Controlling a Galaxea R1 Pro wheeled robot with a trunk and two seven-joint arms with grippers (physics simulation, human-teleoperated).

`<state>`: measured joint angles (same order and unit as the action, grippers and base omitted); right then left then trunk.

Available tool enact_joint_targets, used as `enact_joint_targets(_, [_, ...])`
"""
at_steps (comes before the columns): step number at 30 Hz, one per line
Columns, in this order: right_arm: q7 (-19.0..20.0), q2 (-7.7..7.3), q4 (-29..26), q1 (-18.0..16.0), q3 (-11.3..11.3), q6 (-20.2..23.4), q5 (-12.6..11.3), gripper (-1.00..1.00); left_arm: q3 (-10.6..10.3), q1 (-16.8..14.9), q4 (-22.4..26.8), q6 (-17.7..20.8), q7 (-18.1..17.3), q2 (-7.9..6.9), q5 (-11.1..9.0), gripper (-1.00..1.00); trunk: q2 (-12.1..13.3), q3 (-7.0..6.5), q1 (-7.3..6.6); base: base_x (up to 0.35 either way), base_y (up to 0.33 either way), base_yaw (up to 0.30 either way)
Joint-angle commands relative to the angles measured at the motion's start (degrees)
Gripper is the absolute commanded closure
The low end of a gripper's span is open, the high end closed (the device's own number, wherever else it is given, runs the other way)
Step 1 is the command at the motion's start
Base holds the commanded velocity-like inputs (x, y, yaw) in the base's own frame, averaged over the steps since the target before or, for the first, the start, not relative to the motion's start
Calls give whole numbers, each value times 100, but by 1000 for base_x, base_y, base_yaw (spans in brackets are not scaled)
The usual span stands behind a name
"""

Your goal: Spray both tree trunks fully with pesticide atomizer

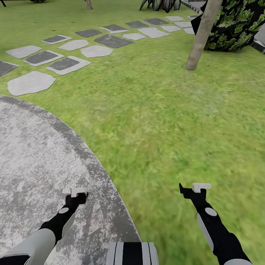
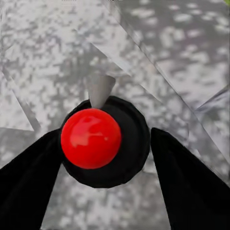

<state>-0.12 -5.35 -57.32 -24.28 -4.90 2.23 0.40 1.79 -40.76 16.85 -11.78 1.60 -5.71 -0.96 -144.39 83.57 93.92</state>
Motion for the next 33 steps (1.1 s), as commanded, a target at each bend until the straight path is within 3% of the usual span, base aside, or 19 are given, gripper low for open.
enact_joint_targets(1, [-3, -1, -7, -3, -1, 23, 4, -100, 20, -2, -7, -21, 7, 0, -2, 100, -1, 3, -1, 0, 0, 0])
enact_joint_targets(21, [3, -1, -16, -1, -2, 24, 4, -100, 15, -2, -4, -24, -16, 0, -14, 100, -1, 3, -1, 0, 0, 0])
enact_joint_targets(33, [3, -1, -16, -1, -2, 23, 4, -100, 23, -2, -3, -17, -19, 0, -9, 100, 15, -262, -32, 0, 0, 0])
